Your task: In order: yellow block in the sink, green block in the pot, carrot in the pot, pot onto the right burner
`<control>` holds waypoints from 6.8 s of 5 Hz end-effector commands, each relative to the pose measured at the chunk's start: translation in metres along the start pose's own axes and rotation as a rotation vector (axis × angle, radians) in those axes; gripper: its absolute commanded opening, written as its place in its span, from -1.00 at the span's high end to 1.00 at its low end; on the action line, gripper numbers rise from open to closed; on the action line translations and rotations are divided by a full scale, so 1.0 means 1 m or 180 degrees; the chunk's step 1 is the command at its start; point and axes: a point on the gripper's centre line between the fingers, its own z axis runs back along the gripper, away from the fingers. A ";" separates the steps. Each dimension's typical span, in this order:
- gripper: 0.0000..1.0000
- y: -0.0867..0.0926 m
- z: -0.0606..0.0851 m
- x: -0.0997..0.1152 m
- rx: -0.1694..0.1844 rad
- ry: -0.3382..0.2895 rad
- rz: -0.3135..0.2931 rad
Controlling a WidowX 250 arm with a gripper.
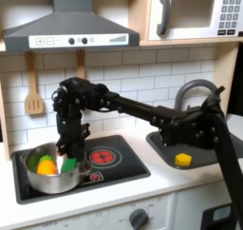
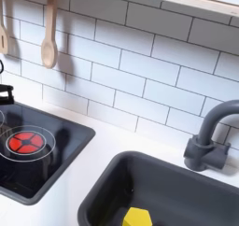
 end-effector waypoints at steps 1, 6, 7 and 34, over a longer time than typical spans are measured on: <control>1.00 -0.022 -0.005 -0.012 -0.0021 0.0055 -0.0175; 1.00 -0.066 -0.007 -0.032 -0.0085 -0.0013 -0.0518; 1.00 -0.074 -0.007 -0.033 -0.0082 -0.0024 -0.0576; -1.00 -0.098 0.064 -0.099 -0.0594 -0.0462 -0.0971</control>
